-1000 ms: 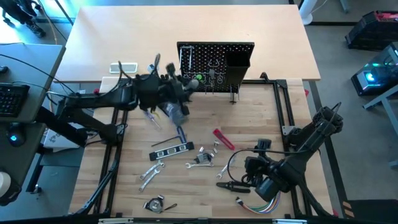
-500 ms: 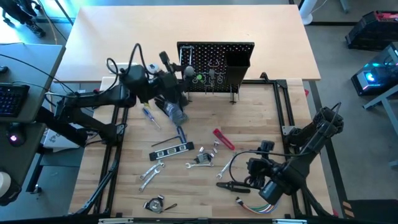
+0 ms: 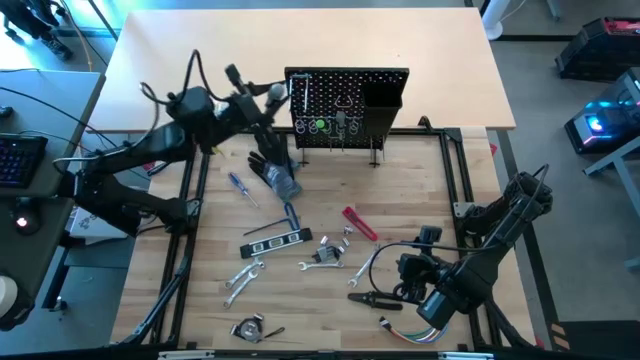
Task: Hang tools onto peg board
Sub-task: Hang the gray screwdriver on the pegboard
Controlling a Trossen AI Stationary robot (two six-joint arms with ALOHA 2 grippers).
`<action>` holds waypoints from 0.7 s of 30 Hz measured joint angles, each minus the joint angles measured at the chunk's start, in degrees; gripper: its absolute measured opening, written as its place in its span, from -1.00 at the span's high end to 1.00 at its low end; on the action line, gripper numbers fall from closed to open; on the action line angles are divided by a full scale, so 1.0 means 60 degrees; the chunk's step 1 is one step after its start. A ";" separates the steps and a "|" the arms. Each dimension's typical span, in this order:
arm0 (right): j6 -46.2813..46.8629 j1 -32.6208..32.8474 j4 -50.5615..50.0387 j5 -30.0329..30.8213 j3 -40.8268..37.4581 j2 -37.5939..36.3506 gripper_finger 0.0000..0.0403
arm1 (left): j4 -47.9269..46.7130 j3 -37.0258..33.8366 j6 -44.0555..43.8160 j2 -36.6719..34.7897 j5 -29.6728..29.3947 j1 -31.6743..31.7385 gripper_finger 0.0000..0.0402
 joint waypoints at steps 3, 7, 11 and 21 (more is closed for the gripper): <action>0.0002 0.0000 0.0003 -0.0003 -0.0001 0.0000 -0.19 | -0.0683 -0.0088 -0.0465 -0.0412 0.0434 0.0311 0.47; 0.0002 0.0000 0.0011 -0.0004 0.0002 0.0000 -0.19 | -0.0339 -0.0911 -0.0499 -0.1078 0.0604 0.0619 0.47; 0.0009 -0.0004 0.0056 -0.0011 -0.0002 0.0000 -0.19 | 0.0908 -0.2178 -0.0759 -0.1858 0.1111 0.1065 0.47; 0.0031 -0.0022 0.0196 0.0015 -0.0002 0.0004 -0.19 | 0.6341 -0.5821 -0.2353 -0.1911 0.2502 0.1543 0.47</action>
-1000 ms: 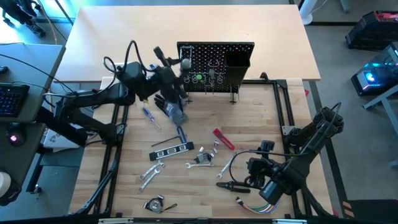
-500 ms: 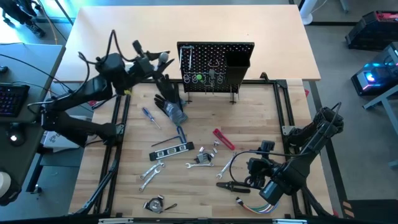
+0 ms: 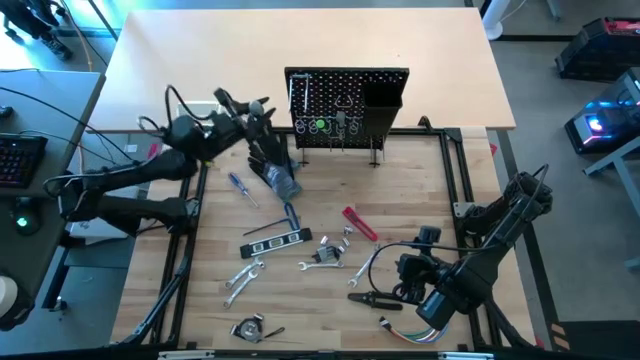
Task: Hang tools onto peg board
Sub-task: Hang the gray screwdriver on the pegboard
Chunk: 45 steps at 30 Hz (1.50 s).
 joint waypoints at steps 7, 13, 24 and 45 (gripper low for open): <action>-0.0007 0.0000 0.0049 0.0048 0.0000 0.0000 -0.19 | 0.4337 -0.1217 -0.0752 0.1673 0.0023 -0.0035 0.47; 0.0180 0.0000 0.0052 0.0063 0.0000 0.0000 -0.19 | 0.6891 -0.1150 -0.0886 0.3358 0.0015 -0.0177 0.47; 0.0367 0.0000 0.0049 0.0067 0.0000 0.0000 -0.19 | 0.8212 -0.0442 -0.1058 0.5041 -0.0070 -0.0181 0.47; 0.0572 0.0000 0.0056 -0.0171 0.0000 0.0000 -0.19 | 0.8859 -0.0563 0.0009 0.5267 -0.0318 -0.0378 0.47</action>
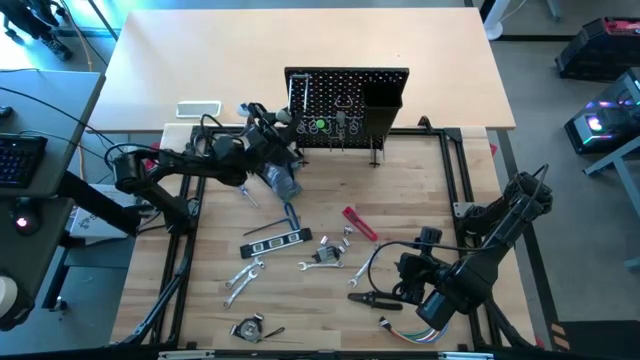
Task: Hang tools onto peg board
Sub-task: Hang the gray screwdriver on the pegboard
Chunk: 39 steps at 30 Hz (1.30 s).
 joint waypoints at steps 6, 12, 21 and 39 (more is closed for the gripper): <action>-0.0121 0.0000 -0.0007 -0.0025 0.0000 0.0000 -0.19 | 0.0248 -0.0455 -0.0088 -0.0182 -0.0320 -0.0008 0.47; -0.0175 0.0000 -0.0045 0.0021 0.0000 0.0000 -0.19 | 0.0252 -0.0472 -0.0598 -0.0164 -0.0566 0.0151 0.47; -0.0106 0.0000 0.0000 0.0029 0.0000 0.0000 -0.19 | 0.0263 -0.0318 -0.2441 0.0076 -0.0545 0.0967 0.47; 0.0068 0.0127 -0.0008 0.0030 0.0000 0.0007 -0.19 | 0.0265 0.0734 -0.2649 0.0989 -0.0387 0.1195 0.47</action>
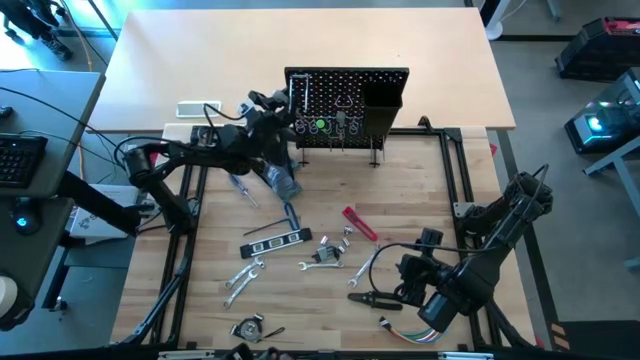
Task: Hang tools onto peg board
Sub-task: Hang the gray screwdriver on the pegboard
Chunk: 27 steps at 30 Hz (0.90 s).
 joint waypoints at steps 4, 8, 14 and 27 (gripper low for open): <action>-0.0033 0.0000 0.0001 0.0078 0.0000 0.0000 -0.19 | -0.0001 0.0000 0.0010 0.0243 -0.0051 0.0000 0.47; 0.0003 0.0000 0.0006 0.0090 0.0000 0.0000 -0.19 | -0.0006 0.0000 0.0025 0.0519 -0.0140 0.0047 0.47; 0.0088 0.0000 0.0035 0.0017 0.0000 0.0000 -0.19 | -0.0006 0.0004 0.0172 0.0537 -0.0138 0.0145 0.47; 0.0001 -0.0011 -0.0025 0.0211 0.0000 0.0000 -0.19 | -0.0267 0.0012 0.0411 0.0537 -0.0085 0.0160 0.47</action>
